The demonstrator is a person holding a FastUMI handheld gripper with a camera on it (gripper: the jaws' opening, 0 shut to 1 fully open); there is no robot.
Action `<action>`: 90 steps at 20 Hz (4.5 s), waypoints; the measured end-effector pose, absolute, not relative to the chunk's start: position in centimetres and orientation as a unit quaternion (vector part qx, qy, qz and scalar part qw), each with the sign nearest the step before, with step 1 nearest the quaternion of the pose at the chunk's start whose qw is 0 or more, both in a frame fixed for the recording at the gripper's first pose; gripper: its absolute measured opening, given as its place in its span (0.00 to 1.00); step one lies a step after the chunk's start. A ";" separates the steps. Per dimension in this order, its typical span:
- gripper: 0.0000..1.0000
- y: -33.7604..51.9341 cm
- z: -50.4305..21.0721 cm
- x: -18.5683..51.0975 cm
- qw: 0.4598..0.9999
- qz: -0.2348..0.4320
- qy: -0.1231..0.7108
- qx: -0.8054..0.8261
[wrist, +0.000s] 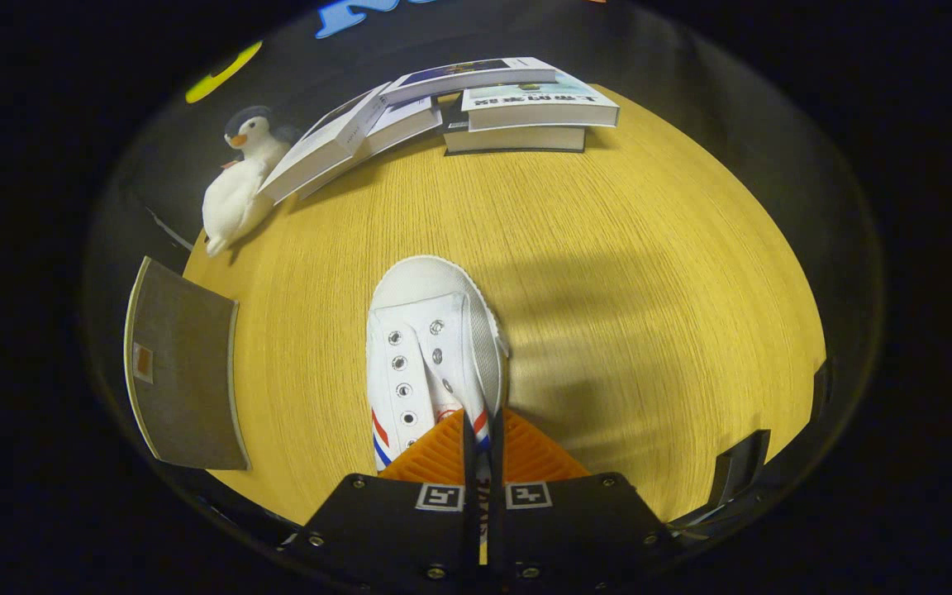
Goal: Open the storage box then place both shoes into the box .Put the left shoe in first, then the right shoe, with the right side of both shoes facing outward in a uniform manner.
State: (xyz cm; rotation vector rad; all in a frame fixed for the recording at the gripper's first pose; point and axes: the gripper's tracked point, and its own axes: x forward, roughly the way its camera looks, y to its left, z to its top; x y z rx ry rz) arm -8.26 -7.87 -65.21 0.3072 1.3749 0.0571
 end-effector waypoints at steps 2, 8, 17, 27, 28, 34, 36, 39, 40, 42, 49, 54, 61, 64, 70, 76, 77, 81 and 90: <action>0.04 -7.5 -64.6 -8.7 0.758 0.025 0.629 0.168; 0.04 -5.9 -61.4 -8.3 0.757 0.041 0.612 0.225; 0.04 -0.9 -54.4 -7.2 0.761 0.082 0.589 0.261; 0.04 6.3 -48.1 -5.5 0.765 0.131 0.573 0.262; 0.04 7.0 -47.6 -5.4 0.766 0.136 0.572 0.260; 0.04 12.4 -44.6 -4.8 0.765 0.171 0.565 0.258; 0.04 14.2 -44.0 -4.7 0.763 0.182 0.563 0.261; 0.04 17.0 -43.4 -4.6 0.759 0.197 0.564 0.259; 0.04 17.9 -43.3 -4.7 0.757 0.201 0.565 0.257; 0.04 19.5 -43.3 -4.7 0.756 0.207 0.567 0.253; 0.04 24.2 -45.0 -5.2 0.752 0.216 0.581 0.224; 0.04 25.1 -47.2 -5.9 0.753 0.194 0.594 0.205; 0.04 25.8 -49.9 -5.1 0.759 0.164 0.596 0.204; 0.04 26.0 -50.5 -4.9 0.767 0.156 0.594 0.183; 0.30 26.1 -48.6 -3.8 0.795 0.156 0.561 0.169; 0.98 23.8 -41.7 -2.2 0.848 0.197 0.475 0.128; 0.98 23.2 -40.5 -2.0 0.857 0.205 0.457 0.124; 0.98 19.9 -37.0 -2.3 0.870 0.221 0.417 0.141; 0.98 7.5 -30.7 -1.9 0.928 0.186 0.292 0.134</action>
